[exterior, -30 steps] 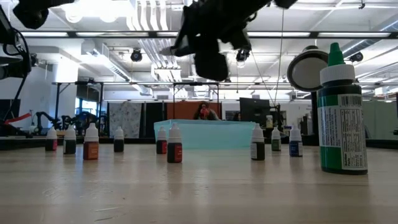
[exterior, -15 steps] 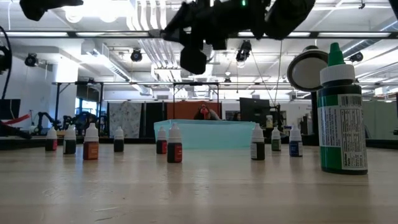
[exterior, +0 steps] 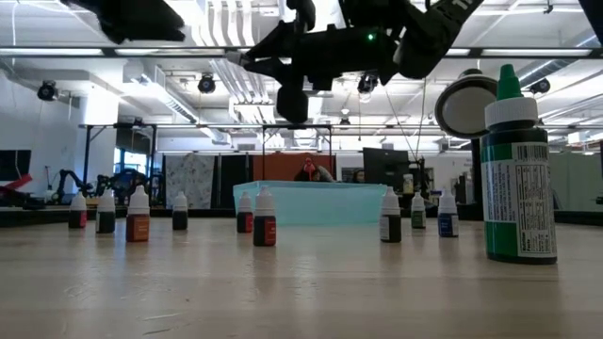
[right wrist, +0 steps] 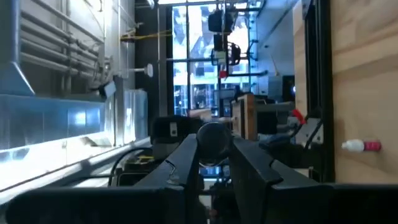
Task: Pick & Place food coloring
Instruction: Adjust the red small food coloring bottle
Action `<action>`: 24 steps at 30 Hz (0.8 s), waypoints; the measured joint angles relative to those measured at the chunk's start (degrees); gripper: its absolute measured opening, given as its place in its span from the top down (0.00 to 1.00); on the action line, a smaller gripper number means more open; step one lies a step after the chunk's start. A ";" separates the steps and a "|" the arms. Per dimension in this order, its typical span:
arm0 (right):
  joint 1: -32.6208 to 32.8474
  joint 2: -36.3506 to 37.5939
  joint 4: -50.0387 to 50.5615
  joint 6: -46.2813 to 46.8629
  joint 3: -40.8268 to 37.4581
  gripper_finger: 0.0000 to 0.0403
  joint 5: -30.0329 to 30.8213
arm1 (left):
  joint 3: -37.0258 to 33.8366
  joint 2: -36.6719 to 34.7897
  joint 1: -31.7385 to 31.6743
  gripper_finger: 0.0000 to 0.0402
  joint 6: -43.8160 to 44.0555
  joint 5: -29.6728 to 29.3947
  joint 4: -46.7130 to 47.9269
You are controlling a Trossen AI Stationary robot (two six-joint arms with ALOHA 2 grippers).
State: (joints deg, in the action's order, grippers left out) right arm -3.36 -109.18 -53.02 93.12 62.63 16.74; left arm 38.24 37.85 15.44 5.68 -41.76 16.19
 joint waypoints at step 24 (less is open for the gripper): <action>-1.59 -0.06 -0.12 1.59 0.53 0.83 4.76 | 0.09 13.90 -25.20 0.55 -4.13 31.16 -20.40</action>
State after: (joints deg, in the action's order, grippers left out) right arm -4.95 -109.24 -53.14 94.71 63.16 21.49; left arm 38.33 51.75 -9.76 1.55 -10.60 -4.21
